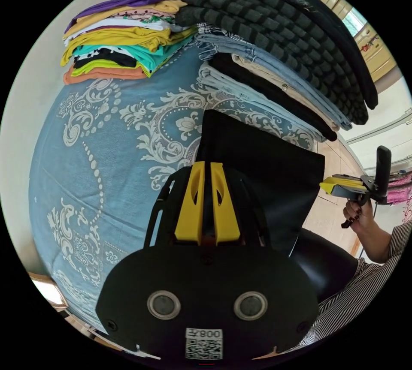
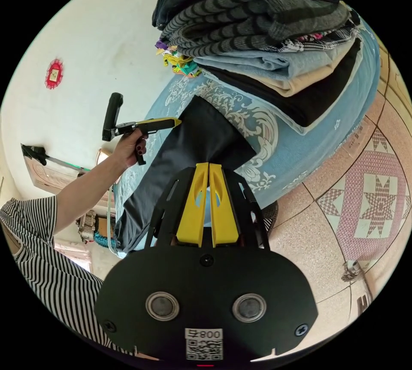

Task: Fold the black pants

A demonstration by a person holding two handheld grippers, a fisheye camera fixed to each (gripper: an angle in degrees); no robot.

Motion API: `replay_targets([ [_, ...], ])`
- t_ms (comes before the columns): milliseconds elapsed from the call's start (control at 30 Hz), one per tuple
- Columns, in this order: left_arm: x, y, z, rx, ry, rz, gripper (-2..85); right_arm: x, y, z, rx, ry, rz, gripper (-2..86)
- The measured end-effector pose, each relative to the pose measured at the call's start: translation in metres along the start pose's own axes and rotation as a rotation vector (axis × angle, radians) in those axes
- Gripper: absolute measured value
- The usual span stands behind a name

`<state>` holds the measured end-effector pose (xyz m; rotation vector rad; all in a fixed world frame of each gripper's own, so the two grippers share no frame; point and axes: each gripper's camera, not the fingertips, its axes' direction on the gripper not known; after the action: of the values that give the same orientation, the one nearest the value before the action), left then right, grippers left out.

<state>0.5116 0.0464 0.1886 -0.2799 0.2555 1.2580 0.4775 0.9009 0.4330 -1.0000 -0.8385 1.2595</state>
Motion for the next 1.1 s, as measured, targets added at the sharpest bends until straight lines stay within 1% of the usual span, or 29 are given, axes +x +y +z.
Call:
replay_targets([
  [167, 0.009, 0.009, -0.001, -0.029, -0.045, 0.033, 2.5, 0.001, -0.003, 0.017, -0.032, 0.029, 0.011, 0.0],
  [267, 0.006, 0.02, -0.009, -0.014, -0.029, 0.014, 2.7, 0.003, -0.007, 0.032, -0.06, 0.008, 0.044, 0.1],
  [433, -0.007, 0.063, -0.041, 0.098, -0.011, -0.066, 2.6, -0.008, -0.011, 0.044, -0.063, -0.015, 0.045, 0.1],
  [500, -0.013, 0.092, -0.054, 0.128, 0.014, -0.109, 2.4, -0.014, -0.012, 0.048, -0.063, 0.005, 0.052, 0.1],
  [567, -0.013, 0.112, -0.062, 0.147, 0.035, -0.103, 2.1, -0.028, -0.014, 0.049, -0.044, 0.056, 0.037, 0.1],
  [633, -0.011, 0.128, -0.061, 0.121, 0.02, -0.086, 1.8, -0.044, -0.017, 0.052, -0.026, 0.071, 0.001, 0.1],
  [700, -0.012, 0.143, -0.047, 0.02, -0.011, -0.08, 1.1, -0.066, -0.022, 0.061, -0.023, 0.079, -0.06, 0.1],
  [733, -0.013, 0.147, -0.046, 0.017, -0.011, -0.071, 0.9, -0.082, -0.026, 0.072, -0.047, 0.084, -0.11, 0.0],
  [767, -0.018, 0.158, -0.052, 0.066, -0.011, -0.088, 0.7, -0.096, -0.03, 0.088, -0.093, 0.102, -0.152, 0.0],
  [800, -0.024, 0.165, -0.056, 0.045, 0.025, -0.127, 0.5, -0.103, -0.032, 0.097, -0.117, 0.117, -0.172, 0.0],
  [833, -0.027, 0.169, -0.059, 0.045, 0.034, -0.14, 0.4, -0.114, -0.035, 0.115, -0.173, 0.176, -0.2, 0.0],
  [867, -0.03, 0.181, -0.07, 0.08, 0.026, -0.157, 0.3, -0.121, -0.036, 0.127, -0.181, 0.198, -0.208, 0.0],
  [933, -0.036, 0.203, -0.087, 0.131, 0.03, -0.181, 0.2, -0.131, -0.039, 0.135, -0.176, 0.18, -0.174, 0.0],
  [1000, -0.045, 0.244, -0.107, 0.183, 0.075, -0.242, 0.1, -0.145, -0.04, 0.142, -0.17, 0.193, -0.165, 0.0],
  [1033, -0.047, 0.256, -0.112, 0.195, 0.092, -0.259, 0.1, -0.159, -0.039, 0.146, -0.16, 0.214, -0.191, 0.0],
  [1100, -0.05, 0.314, -0.129, 0.222, 0.147, -0.323, 0.1, -0.185, -0.039, 0.157, -0.172, 0.212, -0.247, 0.0],
])
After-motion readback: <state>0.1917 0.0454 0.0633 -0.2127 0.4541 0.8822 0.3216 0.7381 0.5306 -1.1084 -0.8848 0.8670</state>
